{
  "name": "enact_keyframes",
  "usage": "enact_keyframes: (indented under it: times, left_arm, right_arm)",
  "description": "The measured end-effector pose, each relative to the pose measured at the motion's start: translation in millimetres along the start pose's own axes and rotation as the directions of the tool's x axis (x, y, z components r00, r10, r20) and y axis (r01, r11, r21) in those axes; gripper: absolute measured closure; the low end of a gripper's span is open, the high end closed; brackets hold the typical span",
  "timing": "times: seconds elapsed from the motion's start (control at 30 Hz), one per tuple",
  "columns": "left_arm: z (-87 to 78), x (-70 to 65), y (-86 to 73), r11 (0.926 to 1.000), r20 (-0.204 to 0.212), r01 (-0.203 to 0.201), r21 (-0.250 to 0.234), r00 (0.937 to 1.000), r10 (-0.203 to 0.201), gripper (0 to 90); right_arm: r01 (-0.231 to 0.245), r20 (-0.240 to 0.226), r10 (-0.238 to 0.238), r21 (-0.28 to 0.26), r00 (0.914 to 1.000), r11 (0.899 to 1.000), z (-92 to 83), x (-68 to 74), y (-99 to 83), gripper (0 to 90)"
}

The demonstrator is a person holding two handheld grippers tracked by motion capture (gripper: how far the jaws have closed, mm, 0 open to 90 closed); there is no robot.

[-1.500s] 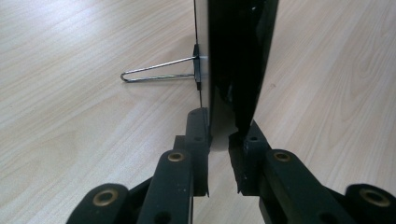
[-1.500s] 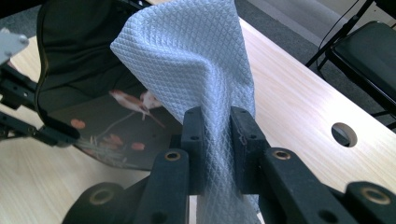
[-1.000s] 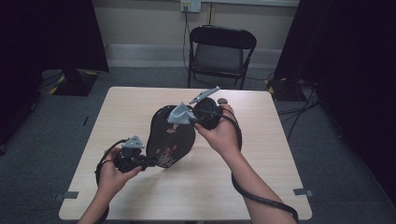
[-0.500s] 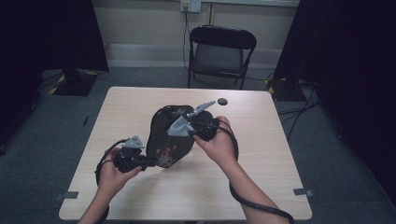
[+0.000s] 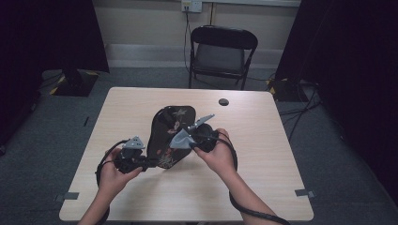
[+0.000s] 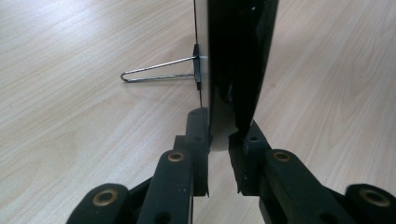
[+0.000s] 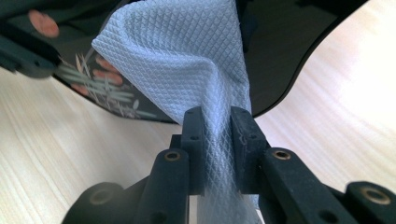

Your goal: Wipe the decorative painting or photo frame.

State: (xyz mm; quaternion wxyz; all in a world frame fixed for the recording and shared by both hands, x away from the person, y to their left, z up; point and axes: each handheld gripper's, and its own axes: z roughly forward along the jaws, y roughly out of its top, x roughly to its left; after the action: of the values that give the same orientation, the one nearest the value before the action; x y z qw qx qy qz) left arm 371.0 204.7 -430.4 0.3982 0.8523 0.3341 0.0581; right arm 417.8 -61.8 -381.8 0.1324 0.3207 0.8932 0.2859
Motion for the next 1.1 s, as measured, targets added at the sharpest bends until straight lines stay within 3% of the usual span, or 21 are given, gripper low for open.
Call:
enact_keyframes:
  times: [0.67, 1.1]
  left_arm:
    - [0.0, -0.2, 0.1, 1.0, -0.001, -0.001, 0.0, 1.0, 0.001, 78.6]
    - [0.0, -0.2, 0.1, 1.0, -0.001, 0.0, -0.001, 1.0, 0.0, 78.7]
  right_arm:
    - [-0.034, -0.04, 0.038, 0.094, 0.9985, 0.995, 48.3, 8.4, -41.0, 77.7]
    - [-0.049, -0.057, 0.055, 0.11, 0.9969, 0.993, 61.2, 10.1, -58.0, 77.9]
